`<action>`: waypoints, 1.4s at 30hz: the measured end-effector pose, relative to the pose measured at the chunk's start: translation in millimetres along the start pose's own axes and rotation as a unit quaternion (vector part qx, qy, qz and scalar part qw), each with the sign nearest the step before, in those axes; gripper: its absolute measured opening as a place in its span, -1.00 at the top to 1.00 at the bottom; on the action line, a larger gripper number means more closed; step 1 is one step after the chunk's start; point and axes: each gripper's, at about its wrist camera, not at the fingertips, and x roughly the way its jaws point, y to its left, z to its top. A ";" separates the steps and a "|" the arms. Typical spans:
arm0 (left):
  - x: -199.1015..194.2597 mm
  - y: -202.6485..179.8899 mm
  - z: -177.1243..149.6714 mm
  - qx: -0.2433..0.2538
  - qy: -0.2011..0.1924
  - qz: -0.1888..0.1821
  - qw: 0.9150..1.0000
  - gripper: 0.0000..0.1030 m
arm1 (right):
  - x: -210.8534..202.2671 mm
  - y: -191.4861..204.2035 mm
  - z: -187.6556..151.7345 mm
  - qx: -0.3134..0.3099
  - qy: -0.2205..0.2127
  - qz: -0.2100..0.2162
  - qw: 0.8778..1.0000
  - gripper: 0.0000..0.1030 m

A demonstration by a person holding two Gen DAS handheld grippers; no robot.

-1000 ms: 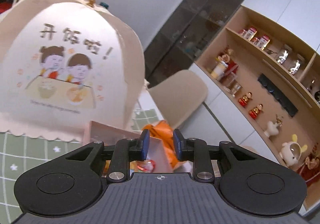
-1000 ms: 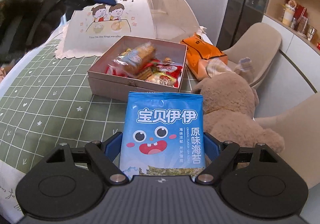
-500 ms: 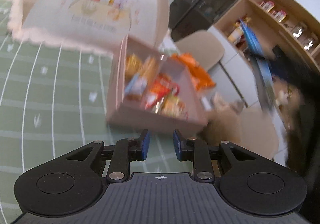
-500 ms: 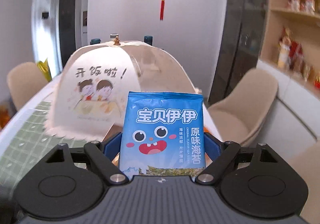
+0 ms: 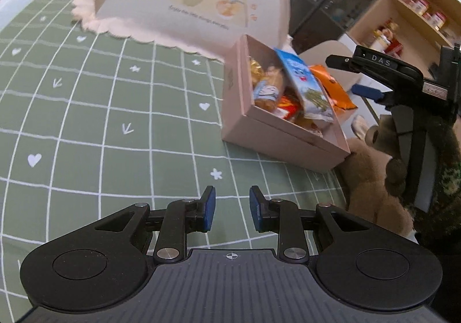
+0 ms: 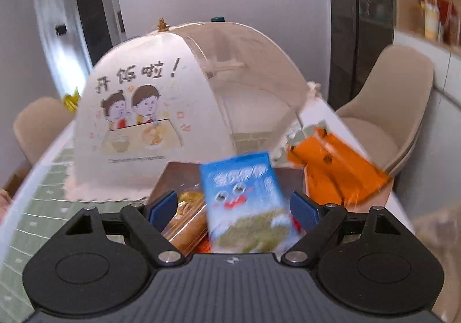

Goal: Organize snacks

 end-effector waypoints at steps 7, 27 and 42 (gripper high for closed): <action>8.7 -28.4 -33.6 0.105 -0.029 0.069 0.992 0.43 | -40.2 14.6 -81.9 -0.036 0.020 -0.015 0.999 -0.67; 47.7 -54.2 -85.3 0.189 -0.118 0.165 0.961 0.41 | -33.2 28.2 -188.8 -0.055 0.042 -0.052 0.996 -1.00; 47.1 -49.8 -83.5 0.169 -0.124 0.156 0.965 0.41 | -30.0 27.5 -192.7 -0.047 0.014 -0.058 0.997 -1.00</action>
